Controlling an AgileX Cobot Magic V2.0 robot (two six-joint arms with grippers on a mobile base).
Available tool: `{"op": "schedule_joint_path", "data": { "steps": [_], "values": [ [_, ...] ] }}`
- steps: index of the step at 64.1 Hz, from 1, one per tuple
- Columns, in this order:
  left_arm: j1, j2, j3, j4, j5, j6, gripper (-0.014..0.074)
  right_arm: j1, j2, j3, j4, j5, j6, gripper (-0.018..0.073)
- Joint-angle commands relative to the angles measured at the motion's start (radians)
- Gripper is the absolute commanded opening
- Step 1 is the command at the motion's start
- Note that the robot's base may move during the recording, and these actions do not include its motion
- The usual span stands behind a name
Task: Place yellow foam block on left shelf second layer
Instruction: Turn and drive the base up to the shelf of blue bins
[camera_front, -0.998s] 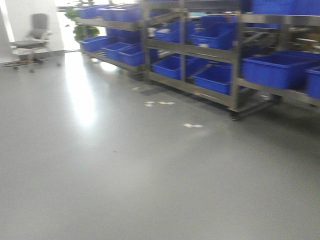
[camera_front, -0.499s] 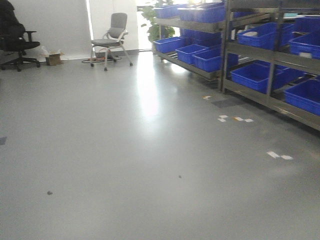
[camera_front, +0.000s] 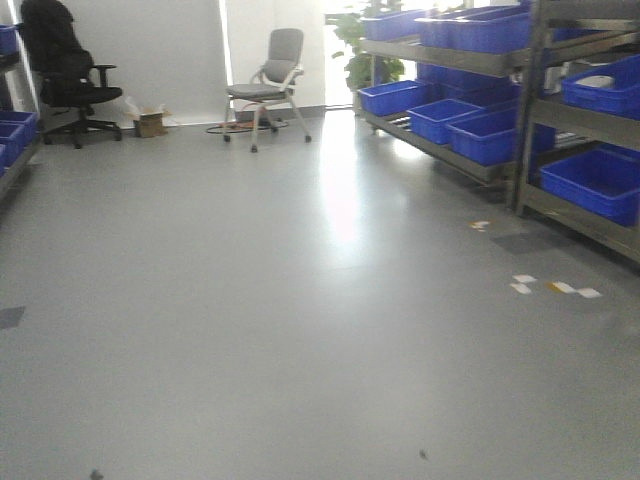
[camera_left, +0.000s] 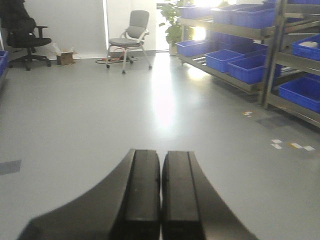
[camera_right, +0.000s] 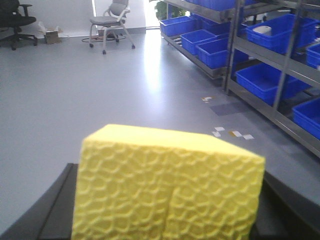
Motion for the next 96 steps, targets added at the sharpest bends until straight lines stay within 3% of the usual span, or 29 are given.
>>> {"op": "schedule_joint_path", "data": {
  "steps": [1,96],
  "values": [
    [-0.005,-0.013,0.028,-0.010,-0.090,-0.004,0.0136,-0.005,0.014,-0.025,-0.014,-0.089,-0.006,0.0309],
    [-0.005,-0.013,0.028,-0.010,-0.090,-0.004,0.0136,-0.005,0.014,-0.025,-0.014,-0.089,-0.006,0.0309]
  ]
}}
